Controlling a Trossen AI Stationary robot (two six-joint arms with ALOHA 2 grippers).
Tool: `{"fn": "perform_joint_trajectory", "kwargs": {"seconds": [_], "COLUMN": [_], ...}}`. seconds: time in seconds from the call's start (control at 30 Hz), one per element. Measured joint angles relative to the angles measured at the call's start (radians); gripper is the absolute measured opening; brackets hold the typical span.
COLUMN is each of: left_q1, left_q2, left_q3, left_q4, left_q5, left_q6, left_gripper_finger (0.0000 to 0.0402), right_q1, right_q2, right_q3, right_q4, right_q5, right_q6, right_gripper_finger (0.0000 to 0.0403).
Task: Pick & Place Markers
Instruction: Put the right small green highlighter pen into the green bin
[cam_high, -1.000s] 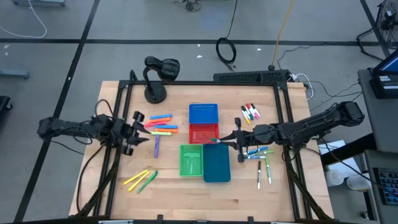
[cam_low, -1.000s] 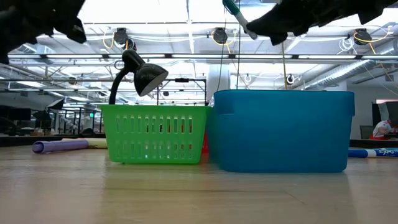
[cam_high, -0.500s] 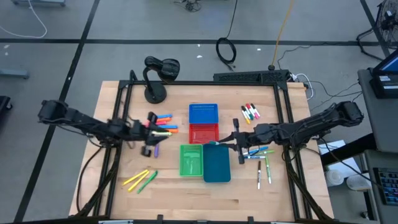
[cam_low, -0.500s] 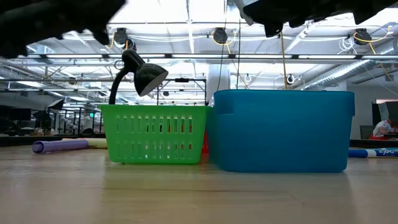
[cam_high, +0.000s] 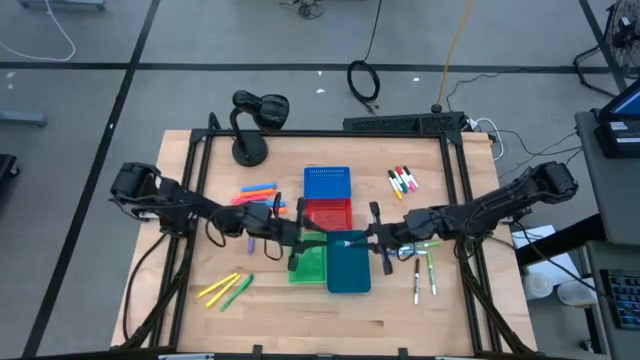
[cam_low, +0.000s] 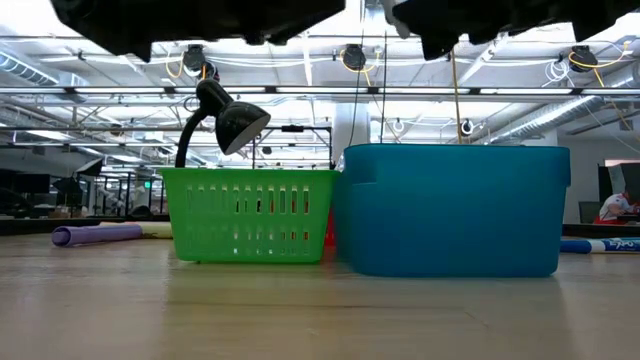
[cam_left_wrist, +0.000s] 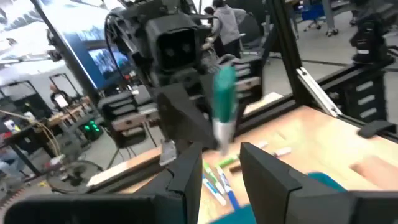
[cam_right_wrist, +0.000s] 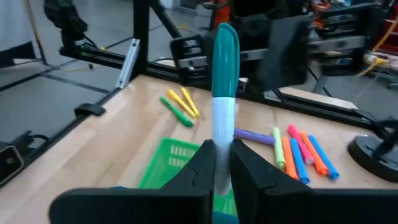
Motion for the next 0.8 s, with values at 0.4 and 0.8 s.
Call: {"fn": "perform_joint_trajectory", "kwargs": {"seconds": [0.4,0.8], "left_q1": [0.0,0.0], "left_q2": [0.0,0.0], "left_q3": [0.034,0.034], "left_q4": [-0.013,-0.008], "left_q5": [0.111,0.054], "left_q6": [-0.077,-0.114], "left_gripper_finger": [0.0115,0.0115], "right_q1": [0.036,0.036], "right_q2": [0.0,0.0], "right_q3": [0.0,0.0], "right_q4": [0.023,0.041], "right_q5": [0.106,0.106], "right_q6": [-0.01,-0.004], "right_gripper_finger": [0.002,0.002]}}
